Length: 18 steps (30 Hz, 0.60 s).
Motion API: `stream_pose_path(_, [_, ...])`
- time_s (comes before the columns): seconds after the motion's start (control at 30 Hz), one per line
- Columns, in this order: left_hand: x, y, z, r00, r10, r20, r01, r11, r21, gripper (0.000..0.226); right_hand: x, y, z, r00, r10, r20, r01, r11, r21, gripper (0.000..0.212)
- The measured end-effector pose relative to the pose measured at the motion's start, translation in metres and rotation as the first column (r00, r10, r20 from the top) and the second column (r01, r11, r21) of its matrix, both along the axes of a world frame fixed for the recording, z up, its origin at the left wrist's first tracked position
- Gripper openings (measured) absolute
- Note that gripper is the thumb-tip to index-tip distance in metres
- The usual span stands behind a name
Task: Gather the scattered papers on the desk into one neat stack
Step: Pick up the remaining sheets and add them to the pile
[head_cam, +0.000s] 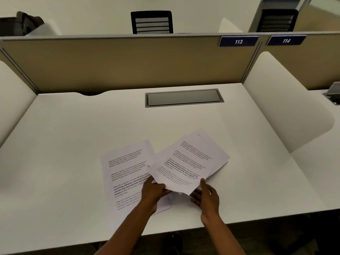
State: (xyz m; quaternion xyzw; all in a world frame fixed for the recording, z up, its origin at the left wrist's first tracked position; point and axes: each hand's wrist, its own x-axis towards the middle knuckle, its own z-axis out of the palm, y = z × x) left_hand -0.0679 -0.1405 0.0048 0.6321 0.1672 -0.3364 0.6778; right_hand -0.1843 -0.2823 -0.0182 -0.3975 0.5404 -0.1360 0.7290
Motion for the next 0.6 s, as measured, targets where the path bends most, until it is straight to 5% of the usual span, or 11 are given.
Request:
stream_pose_path(0.2, [-0.013, 0.003, 0.000, 0.993, -0.085, 0.081, 0.083, 0.996, 0.036, 0.061, 0.006, -0.022, 0.001, 0.998, -0.015, 0.060, 0.012, 0.998, 0.054, 0.020])
stream_pose_path(0.4, [-0.035, -0.001, 0.010, 0.939, -0.289, 0.185, 0.258, 0.950, 0.173, 0.051, -0.004, -0.039, 0.007, 0.998, 0.016, 0.053, -0.014, 0.999, -0.036, 0.044])
stream_pose_path(0.6, [-0.029, -0.008, 0.015, 0.933, -0.270, 0.239, 0.218, 0.951, 0.221, 0.049, -0.035, -0.065, 0.007, 0.991, -0.045, 0.124, 0.041, 0.999, 0.032, 0.050])
